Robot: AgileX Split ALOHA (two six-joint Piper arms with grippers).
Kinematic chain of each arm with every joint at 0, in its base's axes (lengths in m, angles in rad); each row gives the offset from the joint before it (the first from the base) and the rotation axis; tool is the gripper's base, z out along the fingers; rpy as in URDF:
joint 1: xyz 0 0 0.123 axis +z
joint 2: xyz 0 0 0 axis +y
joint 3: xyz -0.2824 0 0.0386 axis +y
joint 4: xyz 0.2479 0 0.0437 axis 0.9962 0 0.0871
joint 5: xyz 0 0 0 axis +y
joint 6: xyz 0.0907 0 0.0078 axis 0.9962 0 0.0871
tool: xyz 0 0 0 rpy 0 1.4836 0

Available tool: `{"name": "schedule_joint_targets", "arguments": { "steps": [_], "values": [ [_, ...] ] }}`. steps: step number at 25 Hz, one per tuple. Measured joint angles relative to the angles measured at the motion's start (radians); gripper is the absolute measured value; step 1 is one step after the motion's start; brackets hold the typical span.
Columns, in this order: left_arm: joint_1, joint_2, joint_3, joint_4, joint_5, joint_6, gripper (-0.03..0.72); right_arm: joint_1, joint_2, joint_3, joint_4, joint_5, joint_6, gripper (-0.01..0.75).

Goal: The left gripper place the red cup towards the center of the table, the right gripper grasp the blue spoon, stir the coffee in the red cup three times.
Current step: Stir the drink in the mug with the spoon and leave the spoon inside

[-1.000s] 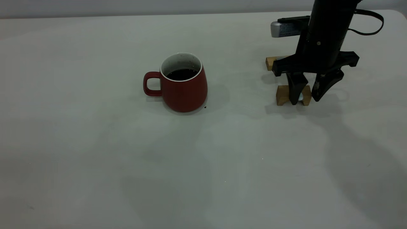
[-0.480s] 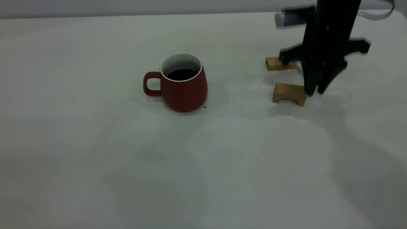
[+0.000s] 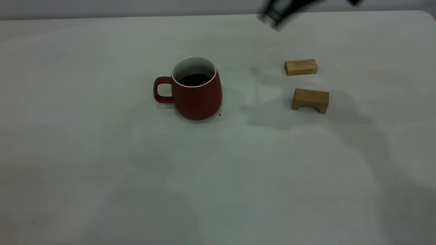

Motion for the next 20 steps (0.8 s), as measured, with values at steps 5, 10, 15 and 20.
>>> {"name": "schedule_joint_targets", "arguments": {
  "steps": [5,10,15,20],
  "values": [
    [0.000,0.000,0.000,0.000,0.000,0.000,0.353,0.013,0.000,0.000,0.367,0.002,0.032,0.152],
    [0.000,0.000,0.000,0.000,0.000,0.000,0.353,0.084,0.009,0.000,0.598,-0.042,0.224,0.152],
    [0.000,0.000,0.000,0.000,0.000,0.000,0.353,0.166,0.054,0.000,0.716,-0.093,0.539,0.152],
    [0.000,0.000,0.000,0.000,0.000,0.000,0.353,0.202,0.115,0.000,0.780,-0.129,0.685,0.152]
  ]
}}
